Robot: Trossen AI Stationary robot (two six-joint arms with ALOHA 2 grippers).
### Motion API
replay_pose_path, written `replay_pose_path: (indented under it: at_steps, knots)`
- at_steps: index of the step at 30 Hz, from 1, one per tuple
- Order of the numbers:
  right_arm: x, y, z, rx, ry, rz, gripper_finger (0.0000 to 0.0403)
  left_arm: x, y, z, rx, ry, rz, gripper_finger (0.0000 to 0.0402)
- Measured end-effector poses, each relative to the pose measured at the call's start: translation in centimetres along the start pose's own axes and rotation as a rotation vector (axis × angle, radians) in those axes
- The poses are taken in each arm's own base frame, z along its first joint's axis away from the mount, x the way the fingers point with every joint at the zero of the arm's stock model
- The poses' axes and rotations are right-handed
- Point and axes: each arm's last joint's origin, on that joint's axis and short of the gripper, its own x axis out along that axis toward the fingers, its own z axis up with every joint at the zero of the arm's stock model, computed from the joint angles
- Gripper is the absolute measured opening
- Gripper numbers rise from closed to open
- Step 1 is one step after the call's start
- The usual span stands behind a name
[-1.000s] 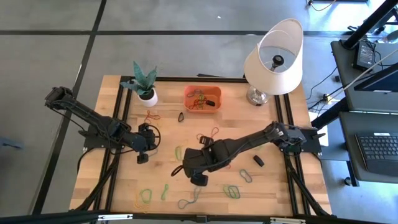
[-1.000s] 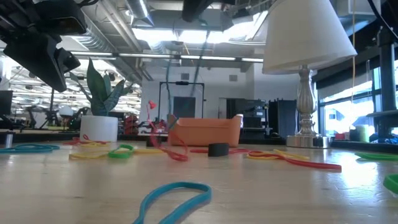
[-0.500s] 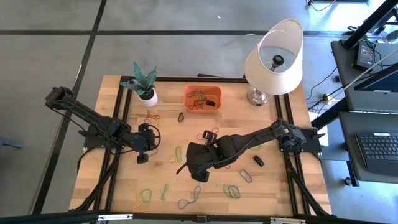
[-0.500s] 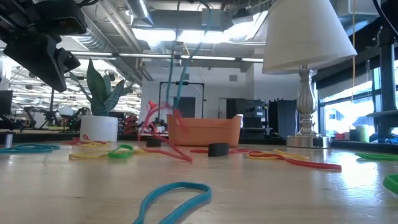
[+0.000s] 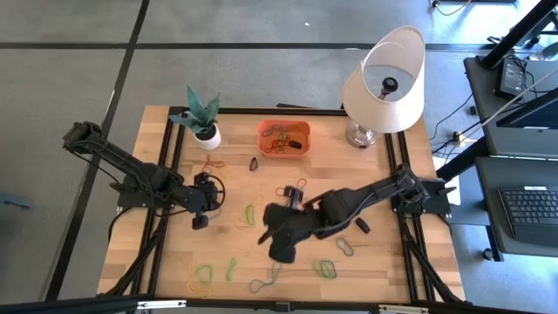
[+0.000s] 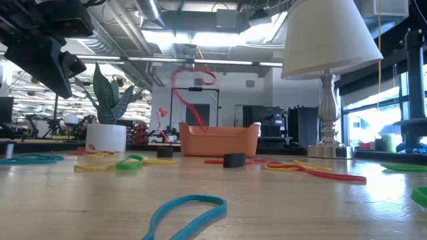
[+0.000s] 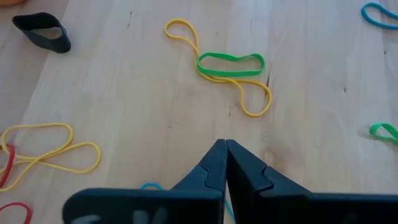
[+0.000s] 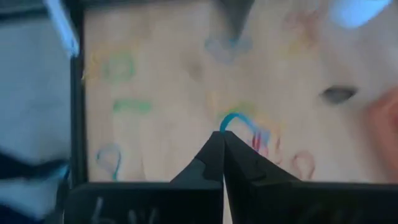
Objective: Pick and place rubber bands into bin
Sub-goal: Put the blue rubber band into the orange bin
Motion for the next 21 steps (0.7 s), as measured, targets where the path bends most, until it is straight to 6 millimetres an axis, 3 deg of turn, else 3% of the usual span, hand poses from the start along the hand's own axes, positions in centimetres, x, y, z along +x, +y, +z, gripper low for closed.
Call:
replay_pose_path:
  at_steps: [4, 10, 15, 21]
  knots:
    - [3.7, -0.1, -2.5, 0.027, 0.177, -0.069, 0.0001, 0.0, 0.1, 0.0, 0.000, -0.011, 0.018, 0.0003]
    - [9.3, -0.9, -6.2, 0.087, 0.308, -0.100, 0.0000, 0.0, 0.0, 0.1, 0.004, -0.014, 0.018, 0.0003]
    - [10.9, -1.2, -8.0, 0.145, 0.385, -0.087, 0.0000, 0.0, 0.0, 0.1, -0.012, -0.014, 0.017, 0.0003]
    - [11.1, -1.4, -8.4, 0.137, 0.401, -0.108, 0.0000, 0.0, 0.0, 0.1, -0.020, -0.014, 0.016, 0.0003]
